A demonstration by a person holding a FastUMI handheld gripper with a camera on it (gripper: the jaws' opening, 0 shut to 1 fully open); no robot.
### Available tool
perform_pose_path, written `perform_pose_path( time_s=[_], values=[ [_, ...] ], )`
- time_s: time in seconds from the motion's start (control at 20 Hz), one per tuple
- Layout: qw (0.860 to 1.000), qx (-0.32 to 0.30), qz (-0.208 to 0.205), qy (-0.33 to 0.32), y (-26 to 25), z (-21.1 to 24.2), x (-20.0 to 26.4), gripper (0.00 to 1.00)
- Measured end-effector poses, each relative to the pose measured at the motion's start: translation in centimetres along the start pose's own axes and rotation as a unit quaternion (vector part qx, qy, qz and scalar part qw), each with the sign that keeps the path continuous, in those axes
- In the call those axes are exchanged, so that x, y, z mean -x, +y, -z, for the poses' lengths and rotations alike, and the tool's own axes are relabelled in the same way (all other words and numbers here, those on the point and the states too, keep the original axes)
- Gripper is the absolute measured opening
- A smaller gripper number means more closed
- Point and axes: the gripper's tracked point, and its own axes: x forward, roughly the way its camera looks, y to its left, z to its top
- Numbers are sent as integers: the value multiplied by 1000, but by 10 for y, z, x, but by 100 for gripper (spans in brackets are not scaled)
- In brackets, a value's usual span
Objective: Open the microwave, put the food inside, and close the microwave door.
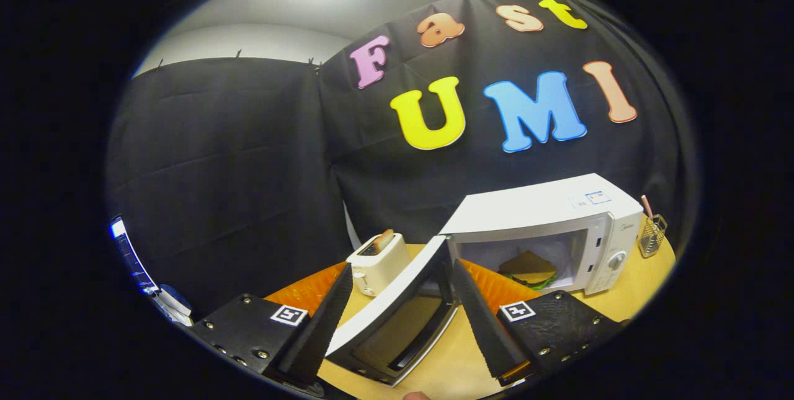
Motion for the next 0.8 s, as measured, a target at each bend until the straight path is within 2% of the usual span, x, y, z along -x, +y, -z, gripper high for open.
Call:
perform_pose_path(
  time_s=[0.3,0.55,0.7,0.8],
  values=[
    [994,17,-110,21,80,15,-7,97],
    [980,41,-190,53,149,54,1,97],
    [972,47,-216,80,169,83,-1,97],
    [968,45,-226,104,180,106,-1,91]
  ],
)
